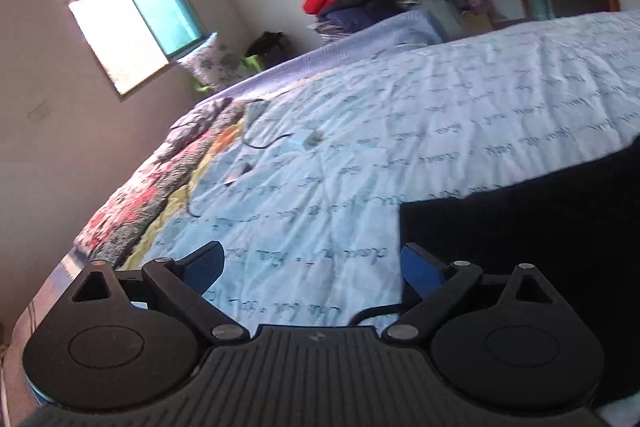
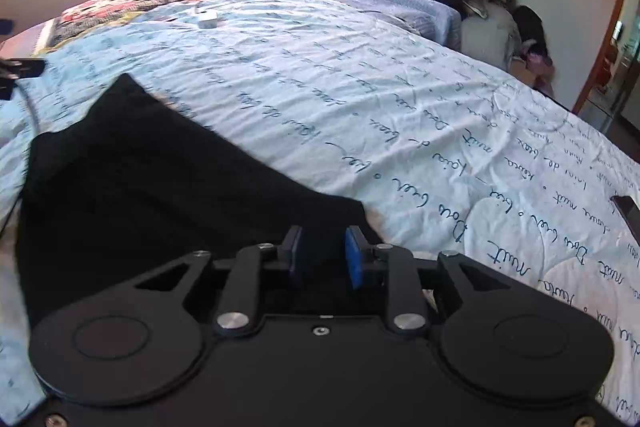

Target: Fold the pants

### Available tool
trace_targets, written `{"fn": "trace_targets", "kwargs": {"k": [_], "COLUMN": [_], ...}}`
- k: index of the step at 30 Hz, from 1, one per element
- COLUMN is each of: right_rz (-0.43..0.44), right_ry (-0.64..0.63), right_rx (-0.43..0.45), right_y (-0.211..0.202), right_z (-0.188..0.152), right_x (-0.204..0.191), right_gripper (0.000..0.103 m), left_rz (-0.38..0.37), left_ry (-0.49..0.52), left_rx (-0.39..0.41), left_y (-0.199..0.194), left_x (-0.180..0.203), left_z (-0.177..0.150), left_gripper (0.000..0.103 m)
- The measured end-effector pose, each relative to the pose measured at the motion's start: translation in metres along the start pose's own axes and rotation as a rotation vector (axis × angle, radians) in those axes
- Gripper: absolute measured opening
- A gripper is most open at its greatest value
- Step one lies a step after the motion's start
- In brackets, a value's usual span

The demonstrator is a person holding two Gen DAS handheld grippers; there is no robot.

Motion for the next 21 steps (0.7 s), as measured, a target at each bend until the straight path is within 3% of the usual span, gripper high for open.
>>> {"fn": "trace_targets", "kwargs": {"k": [2,4,6,8,12,13,15,18,21], "right_rz": [0.091,0.124,0.013,-0.119,-0.144,-0.116,-0.136,-0.191,-0.342], "right_ry": [-0.041,-0.108,-0.185,-0.161,0.009,0.032,0.046,0.203,0.46], "right_rx": [0.001,-0.025,-0.109,-0.111,-0.018,-0.026,-0.097,-0.052,0.043], "right_y": [-0.02,-0.03,-0.024,-0.033,-0.078,-0.082,-0.081,-0.111,-0.167], "right_z": [-0.014,-0.034,-0.058,-0.069,-0.076,-0.083,-0.108,-0.134,-0.166], "right_x": [-0.027,-0.049,-0.05,-0.033,-0.02,-0.022,-0.022,-0.005,0.033], "right_gripper": [0.035,0.043,0.044,0.053,0.053,0.054,0.053,0.053,0.067], "left_rz": [-0.071,-0.078,-0.023,0.026,0.016,0.023,0.025,-0.085,-0.284], "left_ry": [0.051,0.138,0.214,0.251,0.158,0.155,0.166,0.186,0.23], "left_rx": [0.006,0.009,0.023,0.031,0.015,0.034,0.103,0.171,0.217], "left_y": [0.0,0.013,0.033,0.054,0.055,0.045,0.017,-0.027,-0.071], "left_x": [0.026,0.055,0.075,0.083,0.072,0.071,0.078,0.111,0.17], "left_z": [-0.009,-0.02,-0.029,-0.034,-0.026,-0.021,-0.007,0.009,0.017], "left_gripper": [0.098,0.099,0.098,0.102,0.097,0.091,0.094,0.097,0.1]}}
Point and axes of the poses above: each gripper's, at about its wrist camera, not at the fingertips, and y roughly the way its jaws point, x to its right, z to its top, the point moved 8 cm from there along y, roughly the way its jaws point, and after that the axes turned 5 degrees about -y, right-handed, at the moved point
